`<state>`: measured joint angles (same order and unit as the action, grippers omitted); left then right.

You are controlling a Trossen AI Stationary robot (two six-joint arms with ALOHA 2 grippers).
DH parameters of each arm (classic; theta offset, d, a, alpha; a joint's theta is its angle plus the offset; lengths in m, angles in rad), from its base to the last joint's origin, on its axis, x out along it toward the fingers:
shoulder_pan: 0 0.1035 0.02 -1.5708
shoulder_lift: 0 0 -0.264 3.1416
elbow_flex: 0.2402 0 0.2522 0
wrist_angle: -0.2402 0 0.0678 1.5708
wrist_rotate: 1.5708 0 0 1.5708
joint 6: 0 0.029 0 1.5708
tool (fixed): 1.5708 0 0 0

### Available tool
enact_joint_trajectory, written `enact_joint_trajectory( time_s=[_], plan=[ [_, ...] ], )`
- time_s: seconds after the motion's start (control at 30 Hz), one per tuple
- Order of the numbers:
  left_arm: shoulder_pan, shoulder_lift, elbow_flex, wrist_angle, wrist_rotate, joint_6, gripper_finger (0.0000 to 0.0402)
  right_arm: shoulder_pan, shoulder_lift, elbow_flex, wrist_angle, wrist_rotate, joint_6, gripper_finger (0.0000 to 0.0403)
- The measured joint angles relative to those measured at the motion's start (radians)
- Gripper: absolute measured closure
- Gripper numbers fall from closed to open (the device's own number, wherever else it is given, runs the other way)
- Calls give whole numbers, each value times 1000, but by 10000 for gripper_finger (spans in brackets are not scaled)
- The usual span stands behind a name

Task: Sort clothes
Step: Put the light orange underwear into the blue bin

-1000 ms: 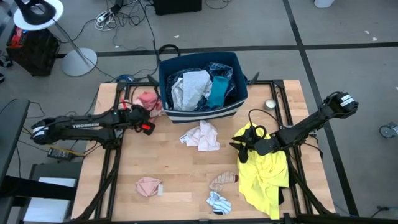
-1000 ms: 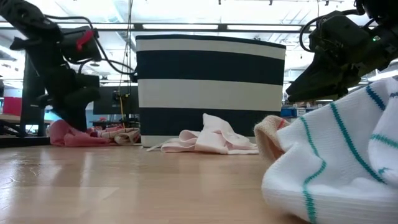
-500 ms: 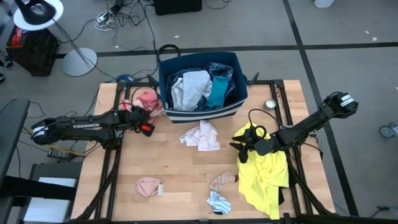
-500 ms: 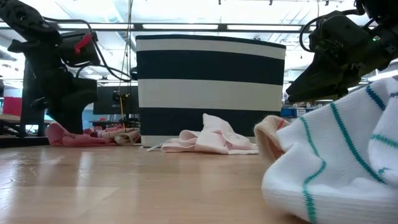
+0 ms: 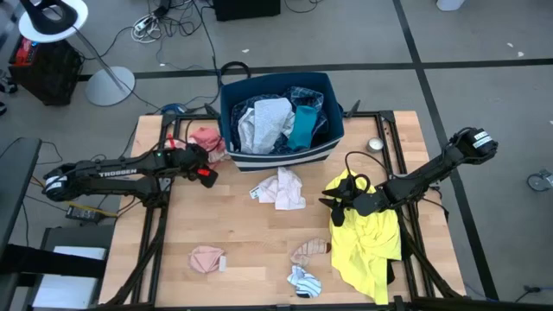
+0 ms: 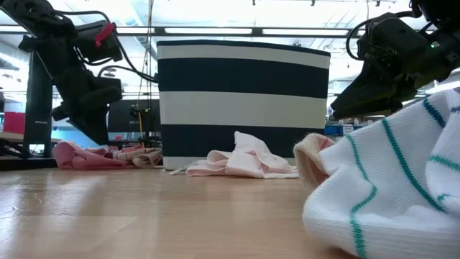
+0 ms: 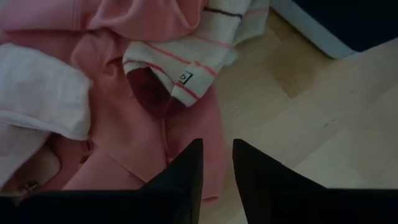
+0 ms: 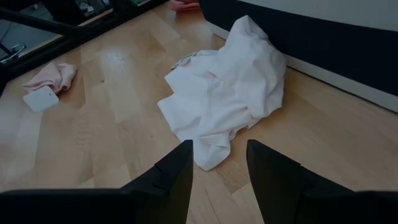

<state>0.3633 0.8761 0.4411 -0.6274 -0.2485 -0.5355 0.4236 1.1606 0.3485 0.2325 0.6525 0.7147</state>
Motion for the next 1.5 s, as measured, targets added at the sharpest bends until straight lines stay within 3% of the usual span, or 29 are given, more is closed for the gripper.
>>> enact_joint_trajectory(
  time_s=[0.47, 1.17, 1.27, 1.4, 1.5],
  plan=[
    [12, 20, -3, -56, 15, 5, 279, 0, 0, 0, 1, 0, 0, 252],
    [11, 287, -2, 35, -8, 35, 281, 0, 0, 0, 1, 0, 0, 252],
    [12, 305, 0, 38, 15, 35, 304, 0, 0, 0, 1, 0, 0, 252],
    [2, 301, 0, 44, 59, 38, 383, 0, 0, 0, 1, 0, 0, 252],
    [-14, 280, 4, 41, 133, 59, 394, 0, 0, 0, 1, 0, 0, 252]
  ],
)
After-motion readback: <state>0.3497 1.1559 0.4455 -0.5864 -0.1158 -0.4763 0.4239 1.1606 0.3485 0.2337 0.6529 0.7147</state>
